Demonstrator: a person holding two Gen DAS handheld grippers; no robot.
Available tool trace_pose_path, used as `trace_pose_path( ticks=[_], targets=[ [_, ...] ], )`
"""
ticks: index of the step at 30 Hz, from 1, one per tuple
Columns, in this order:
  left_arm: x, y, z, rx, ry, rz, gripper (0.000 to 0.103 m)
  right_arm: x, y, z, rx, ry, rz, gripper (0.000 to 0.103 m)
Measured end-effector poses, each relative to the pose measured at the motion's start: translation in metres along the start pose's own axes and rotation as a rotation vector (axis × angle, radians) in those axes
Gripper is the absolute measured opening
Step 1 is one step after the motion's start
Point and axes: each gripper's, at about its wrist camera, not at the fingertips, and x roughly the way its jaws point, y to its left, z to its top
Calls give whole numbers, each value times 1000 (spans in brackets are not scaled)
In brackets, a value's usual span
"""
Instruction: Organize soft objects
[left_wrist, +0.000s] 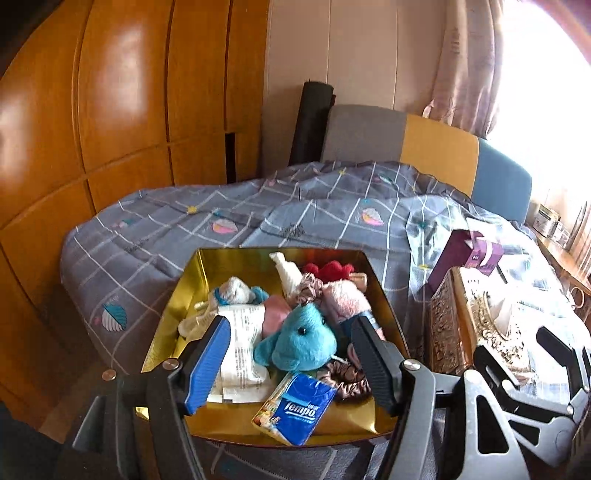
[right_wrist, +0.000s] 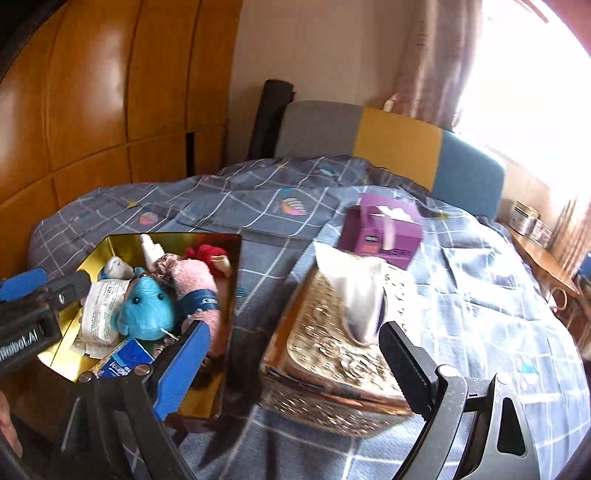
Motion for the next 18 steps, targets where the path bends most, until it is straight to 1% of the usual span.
trace_pose_path(
  ticks=[3,5,7,10,18],
  targets=[
    [-6,-7,1,18,-28,37,69,-2,-9,-3,21,-3,-9,94],
    [-6,-10,1,21,-28,48,69,-3,-14,-6,38,2,-11,94],
    [-5,-12,1,20,-14,44,69,-3,-19,-7,49,8,-13,94],
    [-5,-14,-1,32,-15,57,69,-3,-23,-8,60,9,-14,94],
    [-4,-17,-3,36,-8,48,69,-3,-24,-10,64,2,-16,95]
  ],
)
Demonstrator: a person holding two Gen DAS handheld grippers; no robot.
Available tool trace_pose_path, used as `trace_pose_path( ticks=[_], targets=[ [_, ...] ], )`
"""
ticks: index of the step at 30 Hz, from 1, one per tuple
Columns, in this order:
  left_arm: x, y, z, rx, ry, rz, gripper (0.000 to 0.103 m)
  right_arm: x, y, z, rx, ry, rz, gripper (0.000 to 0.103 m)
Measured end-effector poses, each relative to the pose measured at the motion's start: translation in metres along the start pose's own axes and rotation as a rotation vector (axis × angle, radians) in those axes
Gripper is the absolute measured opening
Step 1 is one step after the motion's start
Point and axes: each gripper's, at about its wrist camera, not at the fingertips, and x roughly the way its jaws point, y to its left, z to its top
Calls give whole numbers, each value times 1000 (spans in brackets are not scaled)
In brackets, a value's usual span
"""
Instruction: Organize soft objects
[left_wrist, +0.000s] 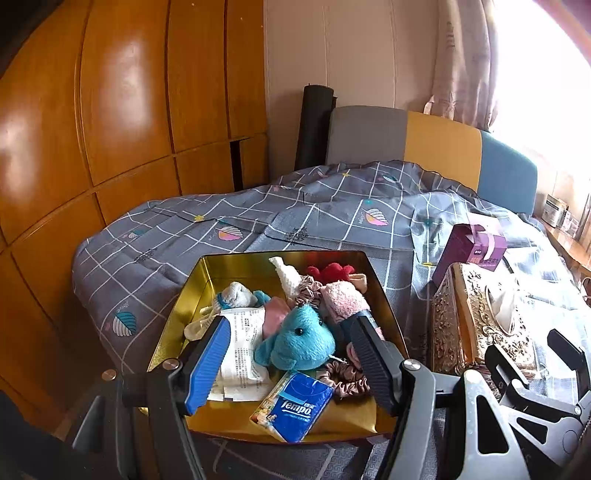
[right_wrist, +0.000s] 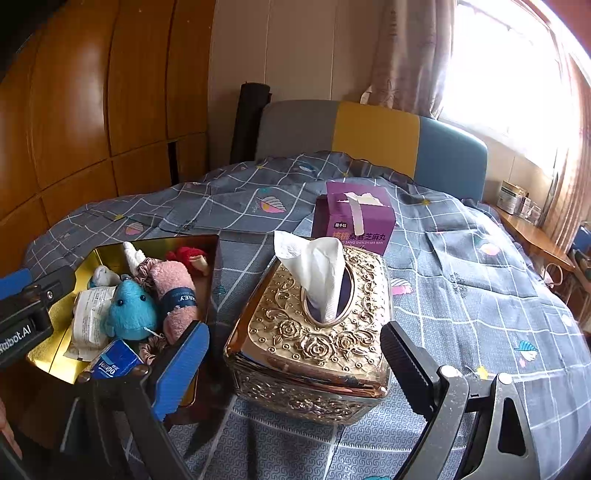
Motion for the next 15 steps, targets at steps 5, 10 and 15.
trace_pose_path(
  ticks=[5,10,15],
  targets=[
    [0,1,0,-5,2,-5,69,3,3,-1,-2,11,3,95],
    [-1,2,0,-7,0,-4,69,2,7,-1,-8,9,2,95],
    [-1,2,-1,-6,1,-2,69,3,9,-1,-10,14,2,95]
  ],
)
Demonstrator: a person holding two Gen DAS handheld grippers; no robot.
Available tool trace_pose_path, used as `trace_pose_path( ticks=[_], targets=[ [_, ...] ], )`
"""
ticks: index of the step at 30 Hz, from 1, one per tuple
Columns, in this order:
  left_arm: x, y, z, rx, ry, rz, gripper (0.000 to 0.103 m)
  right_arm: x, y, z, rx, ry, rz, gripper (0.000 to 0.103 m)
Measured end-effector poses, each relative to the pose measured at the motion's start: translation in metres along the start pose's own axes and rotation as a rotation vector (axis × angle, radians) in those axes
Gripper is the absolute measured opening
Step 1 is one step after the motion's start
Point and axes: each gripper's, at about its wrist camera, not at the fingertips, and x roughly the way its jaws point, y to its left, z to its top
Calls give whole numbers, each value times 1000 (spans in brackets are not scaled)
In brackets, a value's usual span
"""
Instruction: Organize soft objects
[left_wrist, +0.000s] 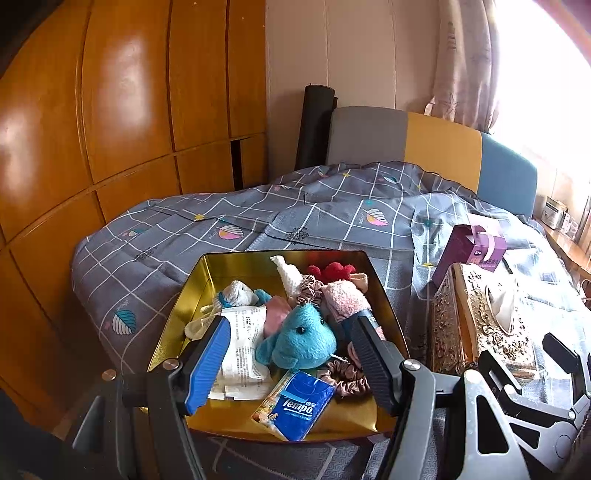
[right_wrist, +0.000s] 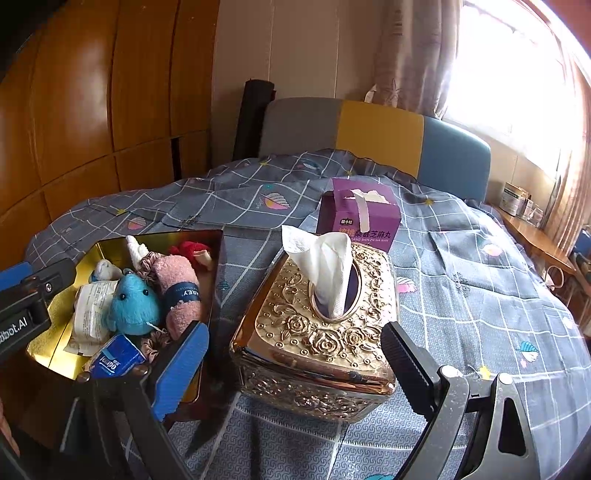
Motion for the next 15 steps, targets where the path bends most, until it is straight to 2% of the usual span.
trace_pose_path(
  ticks=[15],
  targets=[
    [0,3,-1,-10,-3,0,69,0,4,-1,-5,1,-1,95]
  ],
)
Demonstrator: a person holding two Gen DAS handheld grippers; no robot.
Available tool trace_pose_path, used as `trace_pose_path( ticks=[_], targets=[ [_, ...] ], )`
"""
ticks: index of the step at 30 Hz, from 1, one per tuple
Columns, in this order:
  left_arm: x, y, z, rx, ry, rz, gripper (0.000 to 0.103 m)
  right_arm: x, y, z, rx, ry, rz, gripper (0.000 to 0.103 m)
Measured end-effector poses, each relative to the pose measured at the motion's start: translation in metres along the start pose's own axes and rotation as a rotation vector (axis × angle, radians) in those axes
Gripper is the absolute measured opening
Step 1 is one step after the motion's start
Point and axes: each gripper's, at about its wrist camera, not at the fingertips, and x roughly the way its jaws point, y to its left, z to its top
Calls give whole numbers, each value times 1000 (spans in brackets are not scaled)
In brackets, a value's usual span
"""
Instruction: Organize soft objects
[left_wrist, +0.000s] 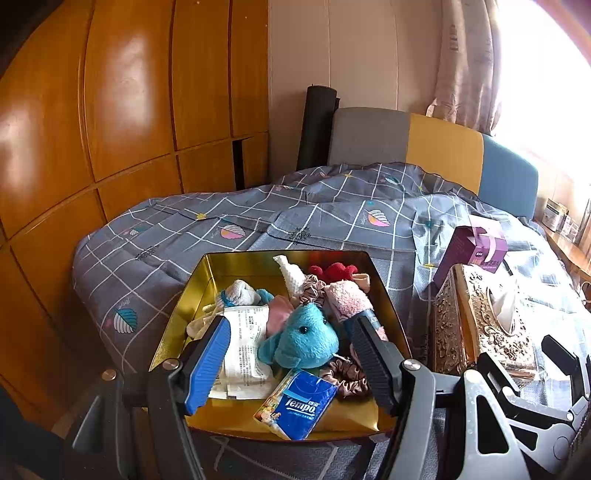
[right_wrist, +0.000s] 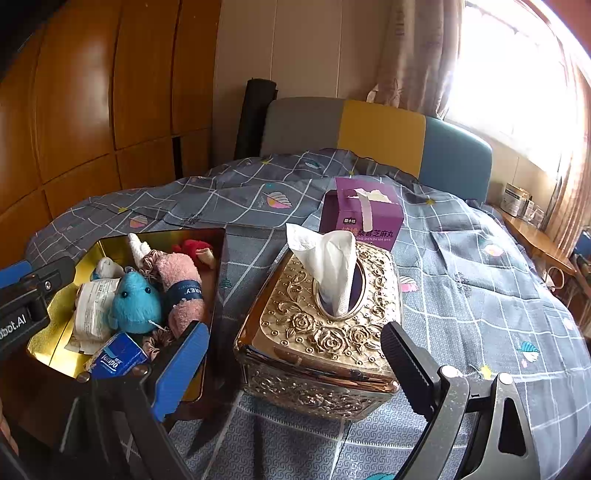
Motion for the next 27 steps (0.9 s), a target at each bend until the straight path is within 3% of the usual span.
trace_pose_path(
  ticks=[27],
  targets=[
    [0,-3,-3,34,8,-15,69,0,4,-1,-10,4,-10,95]
  ],
)
